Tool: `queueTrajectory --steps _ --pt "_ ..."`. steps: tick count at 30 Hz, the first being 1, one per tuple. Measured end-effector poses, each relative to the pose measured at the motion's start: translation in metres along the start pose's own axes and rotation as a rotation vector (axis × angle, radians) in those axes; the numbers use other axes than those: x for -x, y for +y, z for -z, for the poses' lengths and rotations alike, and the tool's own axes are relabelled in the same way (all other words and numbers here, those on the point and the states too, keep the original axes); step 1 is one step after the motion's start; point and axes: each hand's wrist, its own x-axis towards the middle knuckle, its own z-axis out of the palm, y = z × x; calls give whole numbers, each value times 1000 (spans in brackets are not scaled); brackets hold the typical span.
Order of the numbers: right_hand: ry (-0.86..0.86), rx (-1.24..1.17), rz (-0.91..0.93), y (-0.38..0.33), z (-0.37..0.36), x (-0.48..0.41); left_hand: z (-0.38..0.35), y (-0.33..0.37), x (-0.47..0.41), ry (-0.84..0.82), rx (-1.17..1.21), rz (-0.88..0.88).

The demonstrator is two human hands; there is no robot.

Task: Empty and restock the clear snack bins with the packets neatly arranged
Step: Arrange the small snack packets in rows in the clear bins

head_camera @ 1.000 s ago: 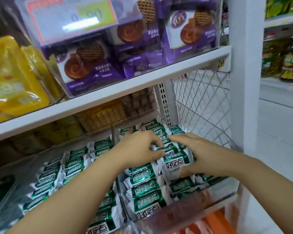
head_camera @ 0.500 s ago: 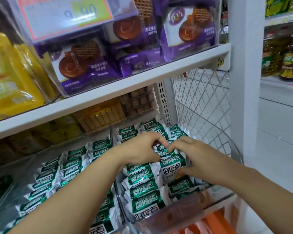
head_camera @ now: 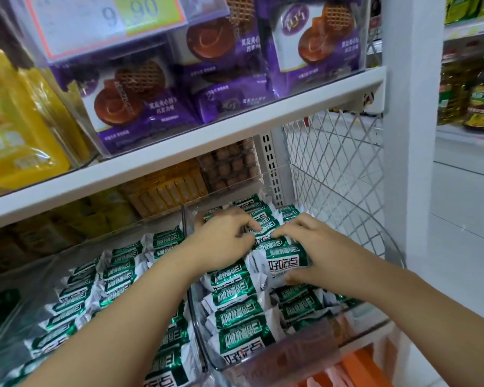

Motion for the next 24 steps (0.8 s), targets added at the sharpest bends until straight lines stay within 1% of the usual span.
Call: queueTrajectory --steps 3,5,8,11,13,15,20,22,24 --pt "33 -21 48 0 -1 2 3 0 8 59 53 -38" --pt "63 1 57 0 -3 2 5 6 17 25 47 -71" --pt "83 29 65 -4 -7 -1 -1 16 23 -13 -117 -28" --pt "12 119 95 -5 -6 -3 -6 23 23 23 -188 0" --pt "-45 70 74 -3 2 1 -8 24 23 28 -188 7" --pt "-50 12 22 2 10 6 -8 23 25 38 -171 -6" --pt "63 -57 -53 6 8 3 -6 19 26 76 -18 -8" --pt "76 -51 -30 3 3 0 -4 17 26 55 -52 7" --pt "48 -21 -15 2 -1 -4 -4 17 26 26 -107 35"
